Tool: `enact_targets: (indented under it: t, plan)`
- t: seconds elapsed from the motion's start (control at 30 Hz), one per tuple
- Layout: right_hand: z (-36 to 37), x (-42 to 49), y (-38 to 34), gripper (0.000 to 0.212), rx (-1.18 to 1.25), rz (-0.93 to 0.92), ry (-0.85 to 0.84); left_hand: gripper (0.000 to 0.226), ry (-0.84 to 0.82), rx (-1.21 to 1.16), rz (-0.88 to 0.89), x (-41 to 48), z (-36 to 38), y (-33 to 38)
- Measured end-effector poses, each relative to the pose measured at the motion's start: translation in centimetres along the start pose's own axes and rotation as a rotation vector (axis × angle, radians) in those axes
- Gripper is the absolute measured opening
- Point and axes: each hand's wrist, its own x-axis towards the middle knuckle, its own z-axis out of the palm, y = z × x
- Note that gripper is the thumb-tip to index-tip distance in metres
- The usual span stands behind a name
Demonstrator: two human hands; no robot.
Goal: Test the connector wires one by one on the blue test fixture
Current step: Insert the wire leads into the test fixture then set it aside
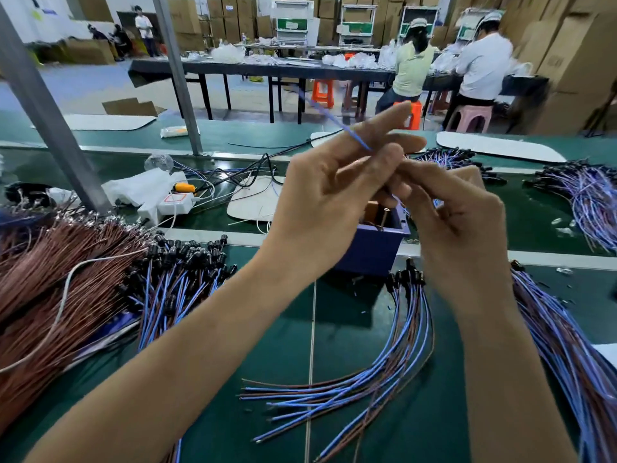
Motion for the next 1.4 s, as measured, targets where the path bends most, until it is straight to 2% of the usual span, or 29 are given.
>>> enact_targets:
  t: [0.13, 0.23, 0.37, 0.47, 0.73, 0.83, 0.9, 0.97, 1.07, 1.17, 1.3, 1.4]
  plan:
    - [0.5, -0.4, 1.3, 0.034, -0.045, -0.002, -0.038, 0.037, -0.029, 0.085, 0.054, -1.2, -0.4, -2.0]
    - [1.4, -3.4, 2.8, 0.032, -0.010, 0.055, -0.128, 0.034, -0.039, 0.138, -0.031, -3.2, -1.0, -4.2]
    - [2.9, -7.7, 3.8, 0.036, 0.276, 0.435, -0.253, 0.031, 0.024, -0.009, -0.245, -5.3, -2.1, -6.7]
    - [3.8, -9.0, 4.3, 0.030, 0.269, 0.611, -0.353, 0.022, 0.030, 0.013, -0.327, -6.0, -2.6, -8.0]
    - [4.7, -9.2, 5.2, 0.031, 0.253, 0.698, -0.383, 0.027, -0.054, 0.036, -0.410, -6.7, -2.7, -9.2]
    - [5.0, -9.7, 5.5, 0.035, 0.280, 0.743, -0.420, 0.022, 0.015, 0.065, -0.424, -6.7, -2.7, -9.8]
    - [5.1, -9.8, 5.5, 0.045, 0.328, 0.771, -0.402, 0.020, 0.059, 0.083, -0.460, -6.6, -2.7, -10.3]
    - [5.0, -9.5, 5.4, 0.048, 0.366, 0.759, -0.312, 0.018, 0.060, 0.095, -0.498, -6.3, -2.8, -10.7]
    - [4.6, -8.5, 4.9, 0.031, 0.409, 0.701, -0.135, 0.017, 0.033, 0.099, -0.553, -6.2, -2.8, -10.9]
    - [4.7, -7.6, 4.8, 0.015, 0.420, 0.678, -0.046, 0.019, -0.032, 0.104, -0.607, -5.9, -2.5, -11.0]
    - [5.3, -6.5, 4.9, 0.010, 0.378, 0.667, -0.027, 0.026, -0.150, 0.106, -0.665, -5.3, -2.2, -10.8]
    - [5.4, -6.0, 5.2, 0.014, 0.375, 0.677, 0.011, 0.022, -0.125, 0.150, -0.690, -4.9, -2.2, -10.8]
